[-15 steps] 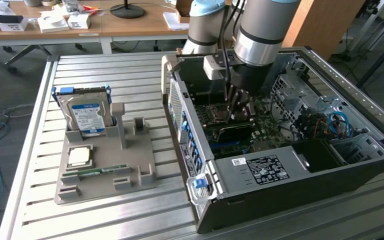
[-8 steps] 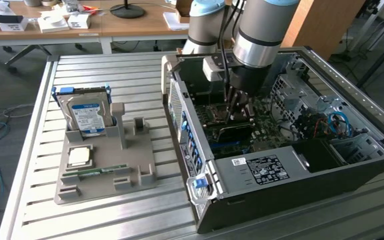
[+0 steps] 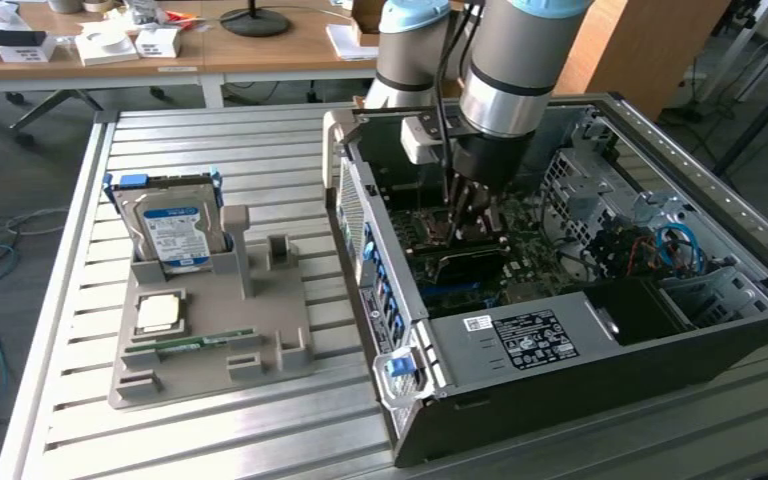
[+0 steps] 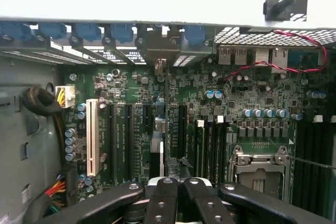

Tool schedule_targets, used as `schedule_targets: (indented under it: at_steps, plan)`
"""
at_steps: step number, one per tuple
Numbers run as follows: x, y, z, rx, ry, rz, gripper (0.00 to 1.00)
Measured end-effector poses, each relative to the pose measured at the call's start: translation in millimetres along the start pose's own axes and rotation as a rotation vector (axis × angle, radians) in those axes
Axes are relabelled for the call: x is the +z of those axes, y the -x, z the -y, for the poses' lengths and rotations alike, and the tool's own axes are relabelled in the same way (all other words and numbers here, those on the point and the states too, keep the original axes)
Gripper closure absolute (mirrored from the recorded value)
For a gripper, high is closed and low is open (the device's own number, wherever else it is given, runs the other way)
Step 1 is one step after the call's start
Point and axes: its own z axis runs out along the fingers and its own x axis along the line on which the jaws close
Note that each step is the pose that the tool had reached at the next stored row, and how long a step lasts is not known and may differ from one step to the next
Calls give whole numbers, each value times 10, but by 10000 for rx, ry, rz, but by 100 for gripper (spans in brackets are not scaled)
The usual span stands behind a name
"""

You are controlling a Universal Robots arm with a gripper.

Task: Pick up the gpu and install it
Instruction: 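Press down on the gpu until it lock into place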

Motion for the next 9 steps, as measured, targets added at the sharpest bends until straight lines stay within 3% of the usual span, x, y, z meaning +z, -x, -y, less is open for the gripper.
schedule_targets:
  at_steps: [9]
  plan:
    - [7,-13,19,3,7,0,89]
